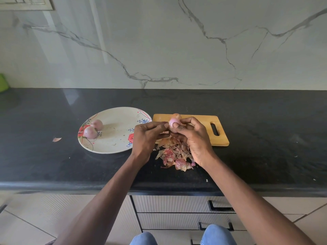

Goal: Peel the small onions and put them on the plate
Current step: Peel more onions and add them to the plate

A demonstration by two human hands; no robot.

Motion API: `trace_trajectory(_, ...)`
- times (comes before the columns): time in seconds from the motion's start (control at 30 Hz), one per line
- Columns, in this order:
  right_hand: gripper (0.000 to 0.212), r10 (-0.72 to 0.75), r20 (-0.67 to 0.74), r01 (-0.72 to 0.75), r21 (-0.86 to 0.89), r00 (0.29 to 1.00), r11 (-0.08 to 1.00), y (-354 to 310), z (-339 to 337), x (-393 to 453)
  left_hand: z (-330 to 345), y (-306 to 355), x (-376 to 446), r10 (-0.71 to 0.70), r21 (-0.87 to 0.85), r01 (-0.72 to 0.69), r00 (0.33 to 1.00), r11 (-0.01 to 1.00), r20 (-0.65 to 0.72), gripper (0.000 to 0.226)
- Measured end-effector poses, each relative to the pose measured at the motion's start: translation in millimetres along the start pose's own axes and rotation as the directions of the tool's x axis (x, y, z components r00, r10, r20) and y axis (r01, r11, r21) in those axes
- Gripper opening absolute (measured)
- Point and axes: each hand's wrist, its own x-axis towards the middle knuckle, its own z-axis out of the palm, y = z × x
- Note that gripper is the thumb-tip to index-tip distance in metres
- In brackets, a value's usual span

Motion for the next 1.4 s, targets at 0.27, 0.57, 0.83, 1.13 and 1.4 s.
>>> trace_trajectory(0.27,0.053,-0.138,0.047,0.14,-0.046,0.989,0.989,-1.9,1.1,-2.5,-3.4,-5.3,4.9,0.018,-0.037,-0.023,0.99,0.999,-0.141,0.023)
trace_trajectory(0.57,0.058,-0.136,0.098,0.141,-0.05,0.986,0.989,-2.1,-2.8,-1.1,1.0,0.6,-0.9,0.096,-0.048,-0.093,0.994,0.995,0.054,0.021)
trace_trajectory(0.83,0.032,0.031,0.146,-0.063,0.216,0.989,0.974,-5.4,-2.4,-1.1,-1.4,-1.6,0.4,0.128,-0.018,-0.128,0.991,0.992,0.044,0.015)
trace_trajectory(1.13,0.028,0.065,0.148,-0.104,0.267,0.987,0.958,-6.7,-2.8,-0.7,-0.7,-3.9,0.1,0.169,0.04,-0.17,0.985,0.985,0.024,0.013)
trace_trajectory(1.4,0.02,0.014,0.118,-0.029,0.126,0.993,0.992,-7.0,-0.7,-2.4,-3.6,-10.0,-1.5,0.241,0.273,-0.238,0.97,0.932,0.024,0.027)
